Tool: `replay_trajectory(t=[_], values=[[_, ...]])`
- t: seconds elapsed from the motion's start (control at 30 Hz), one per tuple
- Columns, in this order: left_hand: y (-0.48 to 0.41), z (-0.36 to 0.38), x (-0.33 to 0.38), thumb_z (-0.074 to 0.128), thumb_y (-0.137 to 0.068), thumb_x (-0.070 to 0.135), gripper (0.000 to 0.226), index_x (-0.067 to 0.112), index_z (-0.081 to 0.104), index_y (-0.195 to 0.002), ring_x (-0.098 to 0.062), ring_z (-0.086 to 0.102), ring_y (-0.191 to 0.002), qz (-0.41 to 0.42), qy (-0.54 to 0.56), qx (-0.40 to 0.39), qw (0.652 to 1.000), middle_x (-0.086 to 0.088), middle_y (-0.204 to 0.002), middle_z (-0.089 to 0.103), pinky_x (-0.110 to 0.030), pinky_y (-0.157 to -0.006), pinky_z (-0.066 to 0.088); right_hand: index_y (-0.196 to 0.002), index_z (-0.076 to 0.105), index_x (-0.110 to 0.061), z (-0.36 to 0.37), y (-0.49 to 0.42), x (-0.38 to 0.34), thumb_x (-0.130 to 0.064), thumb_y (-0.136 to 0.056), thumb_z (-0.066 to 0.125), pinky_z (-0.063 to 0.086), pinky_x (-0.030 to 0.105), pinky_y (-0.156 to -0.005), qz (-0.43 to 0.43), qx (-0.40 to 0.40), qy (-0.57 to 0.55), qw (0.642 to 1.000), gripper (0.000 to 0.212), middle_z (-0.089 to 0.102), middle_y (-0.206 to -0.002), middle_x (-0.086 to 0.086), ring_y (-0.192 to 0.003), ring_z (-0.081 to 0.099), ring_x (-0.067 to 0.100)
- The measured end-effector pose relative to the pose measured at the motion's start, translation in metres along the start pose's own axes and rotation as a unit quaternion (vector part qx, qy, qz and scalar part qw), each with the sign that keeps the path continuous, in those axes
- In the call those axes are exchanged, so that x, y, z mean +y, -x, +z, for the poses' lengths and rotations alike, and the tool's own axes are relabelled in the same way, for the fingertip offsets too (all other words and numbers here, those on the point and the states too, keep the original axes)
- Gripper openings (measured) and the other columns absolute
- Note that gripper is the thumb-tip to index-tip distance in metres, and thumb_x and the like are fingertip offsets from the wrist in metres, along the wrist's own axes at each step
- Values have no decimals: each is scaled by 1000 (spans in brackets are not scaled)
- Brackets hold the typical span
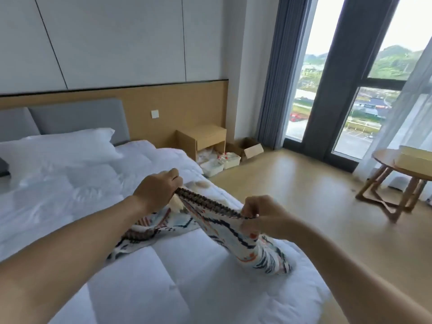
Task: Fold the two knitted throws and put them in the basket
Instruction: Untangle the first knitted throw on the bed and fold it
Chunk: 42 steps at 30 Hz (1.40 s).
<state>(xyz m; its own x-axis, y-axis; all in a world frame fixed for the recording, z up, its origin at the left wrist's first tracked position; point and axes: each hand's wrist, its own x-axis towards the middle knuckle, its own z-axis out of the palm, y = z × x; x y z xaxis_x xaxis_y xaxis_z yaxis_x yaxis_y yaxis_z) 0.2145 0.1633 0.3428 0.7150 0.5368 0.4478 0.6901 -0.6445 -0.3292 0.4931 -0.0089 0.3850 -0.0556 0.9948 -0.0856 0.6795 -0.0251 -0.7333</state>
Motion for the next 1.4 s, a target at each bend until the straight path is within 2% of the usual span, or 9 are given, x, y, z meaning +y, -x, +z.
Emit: replay_trajectory(t=[0.2,0.4,0.6,0.73,0.9,1.1,1.23,1.33,1.4], values=[[214,55,-2,77,-65,-3,28,11,56,-77,-29,53,-51,-26,63,-117,991,-13,-84,57,-27,-35,34,-59,48,-24,200,29,-5,-28,-49,64,38,33,-53,46,-175,84,980,19,52,-63,-4,-59,48,14],[375,103,13,79,-53,-9,46,13,49,-81,-27,46,-52,7,84,-213,973,-9,-79,47,-24,-37,26,-73,57,-2,361,68,7,-21,-63,67,34,31,-52,58,-317,108,941,24,60,-72,13,-61,47,19],[481,143,23,65,-47,-18,55,10,47,-91,-26,48,-56,34,85,-237,967,-10,-79,53,-26,-39,35,-70,44,-17,490,99,28,-21,-70,67,28,34,-53,38,-381,99,919,23,47,-71,2,-62,38,17],[537,158,25,56,-54,-17,41,10,55,-86,-25,49,-60,33,79,-242,967,-10,-82,57,-28,-43,39,-67,42,-19,565,123,34,-18,-69,62,27,31,-51,41,-398,103,911,20,47,-67,1,-59,38,16],[599,162,35,58,-57,-10,29,11,61,-76,-25,52,-60,11,91,-299,950,-10,-84,61,-27,-44,33,-65,40,-19,627,149,35,-17,-67,59,28,26,-48,40,-418,123,899,19,45,-63,-3,-57,40,18],[624,165,40,55,-75,0,13,10,59,-82,-32,59,-72,-80,113,-310,941,-20,-105,64,-32,-47,43,-64,38,-18,656,158,25,-15,-69,58,30,26,-47,-2,-428,150,891,21,44,-67,-4,-62,46,21],[640,157,40,64,-65,-4,18,9,62,-77,-33,60,-68,-94,99,-313,940,-18,-92,62,-32,-46,45,-81,50,-15,670,166,18,-18,-75,60,34,25,-50,-35,-447,161,879,12,52,-82,0,-70,50,22],[637,150,47,78,-60,-5,33,9,63,-86,-34,60,-77,-117,102,-383,911,-16,-95,60,-33,-48,44,-93,53,-17,676,167,23,-22,-81,61,40,27,-61,-4,-459,152,875,15,50,-93,-2,-80,48,19],[627,148,52,68,-75,-3,37,10,58,-109,-35,54,-105,-151,132,-463,863,-15,-119,52,-35,-60,41,-87,52,-17,673,162,24,-25,-83,60,40,25,-59,9,-482,126,867,12,54,-93,0,-80,50,18]])
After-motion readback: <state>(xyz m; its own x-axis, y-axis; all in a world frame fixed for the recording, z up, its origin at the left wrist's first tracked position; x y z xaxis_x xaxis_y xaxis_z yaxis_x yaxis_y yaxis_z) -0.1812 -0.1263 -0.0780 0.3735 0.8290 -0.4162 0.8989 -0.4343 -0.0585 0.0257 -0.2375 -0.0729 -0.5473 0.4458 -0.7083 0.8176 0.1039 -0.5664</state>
